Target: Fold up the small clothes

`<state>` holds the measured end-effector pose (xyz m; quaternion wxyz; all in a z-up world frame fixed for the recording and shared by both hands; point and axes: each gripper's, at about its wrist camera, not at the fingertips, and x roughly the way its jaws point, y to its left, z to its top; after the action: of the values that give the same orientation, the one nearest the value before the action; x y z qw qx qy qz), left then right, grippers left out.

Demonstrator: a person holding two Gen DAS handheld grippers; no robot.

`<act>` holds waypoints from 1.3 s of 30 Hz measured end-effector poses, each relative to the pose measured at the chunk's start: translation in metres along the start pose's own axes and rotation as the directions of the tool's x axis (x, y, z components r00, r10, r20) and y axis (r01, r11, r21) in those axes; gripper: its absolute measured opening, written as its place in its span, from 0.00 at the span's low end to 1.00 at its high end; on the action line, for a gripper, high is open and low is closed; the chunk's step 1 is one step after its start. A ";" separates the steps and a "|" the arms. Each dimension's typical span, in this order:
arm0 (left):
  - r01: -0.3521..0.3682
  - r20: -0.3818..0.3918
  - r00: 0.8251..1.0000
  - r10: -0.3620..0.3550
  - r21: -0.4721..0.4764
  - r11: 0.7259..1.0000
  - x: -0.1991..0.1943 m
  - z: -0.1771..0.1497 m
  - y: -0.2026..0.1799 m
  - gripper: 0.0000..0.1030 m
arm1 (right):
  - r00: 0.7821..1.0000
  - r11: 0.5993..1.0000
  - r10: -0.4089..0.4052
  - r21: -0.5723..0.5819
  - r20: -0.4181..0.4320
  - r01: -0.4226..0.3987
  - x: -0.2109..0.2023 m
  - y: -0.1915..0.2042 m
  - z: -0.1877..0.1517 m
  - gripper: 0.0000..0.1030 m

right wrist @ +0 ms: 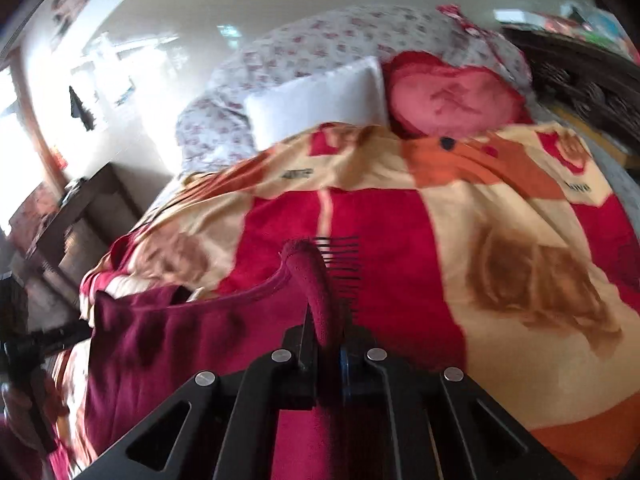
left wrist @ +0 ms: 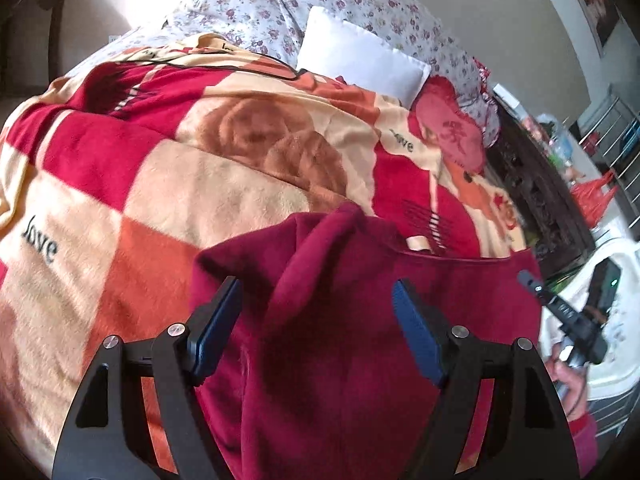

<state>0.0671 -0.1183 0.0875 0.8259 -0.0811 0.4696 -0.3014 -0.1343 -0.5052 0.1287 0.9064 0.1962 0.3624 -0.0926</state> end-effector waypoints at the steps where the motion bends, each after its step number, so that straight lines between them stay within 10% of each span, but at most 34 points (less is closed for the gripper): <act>1: -0.039 0.003 0.999 0.039 0.022 0.999 0.011 0.001 -0.003 0.75 | 1.000 1.000 -0.021 0.014 -0.013 0.021 0.007 -0.004 0.000 0.06; 5: -0.109 0.003 0.994 0.109 0.049 0.993 0.030 0.004 -0.005 0.71 | 0.991 0.997 -0.051 0.055 -0.124 0.058 0.038 -0.015 -0.008 0.06; 10: -0.137 0.066 0.989 0.135 0.032 0.990 0.003 0.009 0.004 0.71 | 0.997 0.997 -0.038 0.071 -0.065 0.043 -0.002 -0.013 -0.009 0.24; 17: -0.063 0.097 0.993 0.060 0.033 0.997 -0.020 -0.002 -0.014 0.71 | 0.985 0.988 0.153 0.043 -0.073 -0.151 -0.031 0.016 -0.026 0.29; 25: -0.138 0.040 0.990 0.135 0.088 0.986 0.030 -0.011 -0.040 0.72 | 0.997 0.999 0.030 -0.011 -0.073 -0.031 0.016 0.025 -0.027 0.29; 30: -0.153 -0.006 0.988 0.153 -0.058 0.986 0.056 0.004 -0.002 0.72 | 0.996 0.999 -0.046 -0.013 -0.072 0.045 0.047 0.011 -0.019 0.30; 39: -0.142 -0.013 0.990 0.141 -0.034 0.989 0.033 -0.007 -0.004 0.72 | 0.996 0.999 0.030 0.021 -0.087 -0.028 0.010 0.008 -0.024 0.30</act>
<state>0.0718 -0.1387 0.0611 0.8411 -0.0605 0.4837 -0.2343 -0.1399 -0.4881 0.1079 0.8890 0.2144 0.3977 -0.0744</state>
